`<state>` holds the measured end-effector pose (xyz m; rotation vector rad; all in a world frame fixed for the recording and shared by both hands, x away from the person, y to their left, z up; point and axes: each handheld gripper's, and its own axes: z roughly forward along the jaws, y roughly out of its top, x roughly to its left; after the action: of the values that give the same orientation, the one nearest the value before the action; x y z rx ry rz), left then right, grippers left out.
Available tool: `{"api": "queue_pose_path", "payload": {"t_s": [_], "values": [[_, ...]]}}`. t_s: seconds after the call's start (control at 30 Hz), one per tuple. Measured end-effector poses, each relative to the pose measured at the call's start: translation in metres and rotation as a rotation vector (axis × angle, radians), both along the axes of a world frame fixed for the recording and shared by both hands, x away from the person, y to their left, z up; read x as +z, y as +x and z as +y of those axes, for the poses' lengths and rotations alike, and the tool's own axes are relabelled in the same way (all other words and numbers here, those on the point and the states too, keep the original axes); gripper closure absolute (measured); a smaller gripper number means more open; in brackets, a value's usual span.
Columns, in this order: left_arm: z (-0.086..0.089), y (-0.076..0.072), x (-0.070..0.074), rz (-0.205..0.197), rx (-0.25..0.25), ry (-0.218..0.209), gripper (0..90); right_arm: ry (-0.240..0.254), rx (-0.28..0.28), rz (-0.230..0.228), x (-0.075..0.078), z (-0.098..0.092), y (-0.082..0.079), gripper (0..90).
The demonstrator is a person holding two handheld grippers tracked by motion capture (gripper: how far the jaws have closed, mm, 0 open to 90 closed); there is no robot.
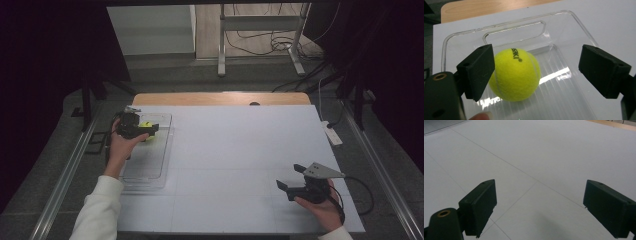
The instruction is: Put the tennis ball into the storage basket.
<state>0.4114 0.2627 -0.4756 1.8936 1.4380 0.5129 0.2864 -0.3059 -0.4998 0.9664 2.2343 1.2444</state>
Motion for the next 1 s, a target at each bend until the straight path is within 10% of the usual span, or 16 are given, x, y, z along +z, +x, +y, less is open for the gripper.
{"api": "queue_pose_path", "payload": {"t_s": [1.0], "values": [[-0.013, -0.068, 0.015, -0.125, -0.128, -0.096, 14.8, -0.001, 0.003, -0.010, 0.003, 0.002, 0.000, 12.3]]}}
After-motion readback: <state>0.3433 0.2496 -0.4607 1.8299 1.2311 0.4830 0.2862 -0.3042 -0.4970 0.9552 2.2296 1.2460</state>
